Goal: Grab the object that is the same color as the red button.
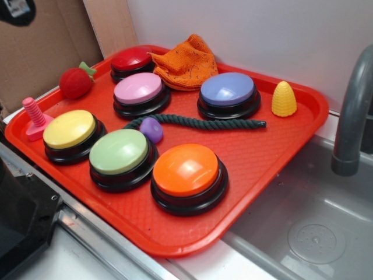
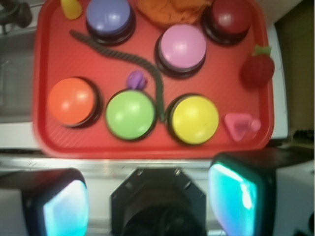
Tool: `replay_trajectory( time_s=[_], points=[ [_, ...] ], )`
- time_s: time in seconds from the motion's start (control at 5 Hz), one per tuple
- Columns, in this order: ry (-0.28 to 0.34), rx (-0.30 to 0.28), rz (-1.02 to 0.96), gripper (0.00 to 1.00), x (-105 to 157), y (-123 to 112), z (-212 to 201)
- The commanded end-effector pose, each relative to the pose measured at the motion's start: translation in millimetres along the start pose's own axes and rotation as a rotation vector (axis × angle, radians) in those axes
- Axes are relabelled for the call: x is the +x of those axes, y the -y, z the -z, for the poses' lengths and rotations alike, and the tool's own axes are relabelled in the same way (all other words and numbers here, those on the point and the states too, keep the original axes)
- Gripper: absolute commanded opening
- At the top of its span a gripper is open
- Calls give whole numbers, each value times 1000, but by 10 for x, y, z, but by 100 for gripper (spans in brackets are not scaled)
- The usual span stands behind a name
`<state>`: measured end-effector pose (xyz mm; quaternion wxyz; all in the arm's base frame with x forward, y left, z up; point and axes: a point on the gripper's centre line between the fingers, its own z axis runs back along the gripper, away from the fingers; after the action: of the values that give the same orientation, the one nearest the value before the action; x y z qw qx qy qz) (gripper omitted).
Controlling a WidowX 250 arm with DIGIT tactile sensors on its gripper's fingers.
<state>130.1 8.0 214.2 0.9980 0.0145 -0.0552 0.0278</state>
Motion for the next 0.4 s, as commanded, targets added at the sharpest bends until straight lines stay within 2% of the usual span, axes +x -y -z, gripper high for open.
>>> replay_trajectory(
  time_s=[0.0,0.2],
  points=[
    [152,165,30,100,468,-675,463],
    [149,252,-8,100,698,-1118,748]
  ],
)
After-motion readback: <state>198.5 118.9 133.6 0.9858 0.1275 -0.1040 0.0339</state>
